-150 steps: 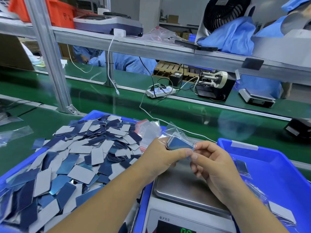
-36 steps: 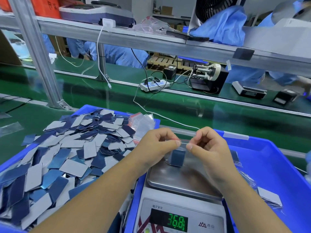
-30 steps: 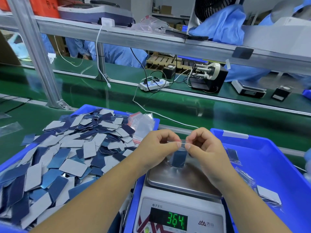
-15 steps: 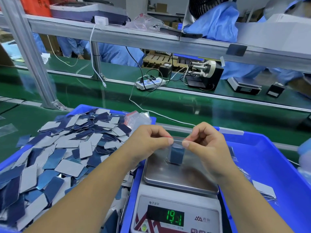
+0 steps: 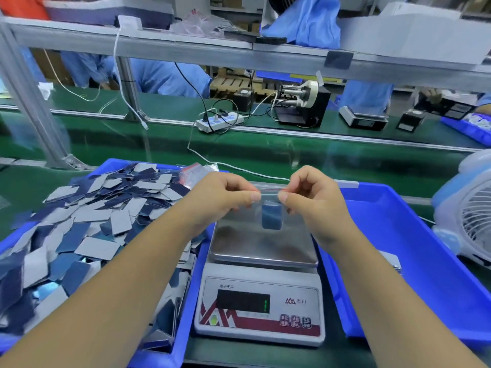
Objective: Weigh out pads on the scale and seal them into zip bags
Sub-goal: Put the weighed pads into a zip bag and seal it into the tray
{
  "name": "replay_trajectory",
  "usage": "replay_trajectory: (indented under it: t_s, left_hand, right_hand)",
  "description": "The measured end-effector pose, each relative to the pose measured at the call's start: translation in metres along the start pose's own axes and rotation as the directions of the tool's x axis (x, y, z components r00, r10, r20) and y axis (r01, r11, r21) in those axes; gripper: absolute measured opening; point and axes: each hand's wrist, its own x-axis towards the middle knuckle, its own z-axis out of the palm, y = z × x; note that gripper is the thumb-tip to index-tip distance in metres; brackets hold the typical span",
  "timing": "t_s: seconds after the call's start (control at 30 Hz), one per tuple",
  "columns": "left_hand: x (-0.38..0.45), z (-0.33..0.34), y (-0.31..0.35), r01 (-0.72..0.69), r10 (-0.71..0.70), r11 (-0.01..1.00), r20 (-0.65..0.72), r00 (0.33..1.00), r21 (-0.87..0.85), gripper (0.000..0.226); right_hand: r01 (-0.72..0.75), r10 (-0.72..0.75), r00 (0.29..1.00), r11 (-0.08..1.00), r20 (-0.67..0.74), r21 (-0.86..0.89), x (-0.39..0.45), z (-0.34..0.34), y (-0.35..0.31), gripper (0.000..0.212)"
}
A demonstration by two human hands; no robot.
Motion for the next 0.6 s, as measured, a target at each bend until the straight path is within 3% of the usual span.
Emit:
replay_trajectory:
  t_s: [0.1,0.23,0.4,0.47,0.53,0.6]
  left_hand:
    - [0.001,0.011,0.004,-0.001,0.000,1.000,0.084,0.996,0.008,0.018]
    - [-0.004,0.022,0.000,-0.002,-0.001,1.000,0.097,0.995,0.029,0.019]
    - [-0.005,0.021,-0.010,0.016,-0.022,0.997,0.078,0.997,0.078,0.013]
    - [-0.005,0.015,-0.013,0.022,-0.027,0.995,0.042,0.999,0.099,0.017]
    - [-0.006,0.006,-0.015,0.028,-0.029,0.989,0.006,1.000,0.143,0.020]
    - [-0.009,-0.004,-0.018,0.010,-0.006,0.969,-0.016,1.000,0.248,0.020]
  right_hand:
    - [-0.088,0.093,0.988,0.995,-0.122,0.040,-0.006,-0.023,0.000,0.025]
    - [-0.193,0.213,0.931,0.976,-0.295,0.096,-0.017,-0.054,0.006,0.029]
    - [-0.181,0.247,0.955,0.925,-0.166,0.334,-0.019,-0.047,0.005,0.032]
    - [-0.229,0.275,0.958,0.908,-0.084,0.351,-0.015,-0.035,0.007,0.033]
    - [-0.291,0.298,0.953,0.951,-0.058,0.107,-0.011,-0.021,0.013,0.026]
    - [-0.279,0.265,0.960,0.889,-0.089,-0.364,-0.008,-0.016,0.022,0.018]
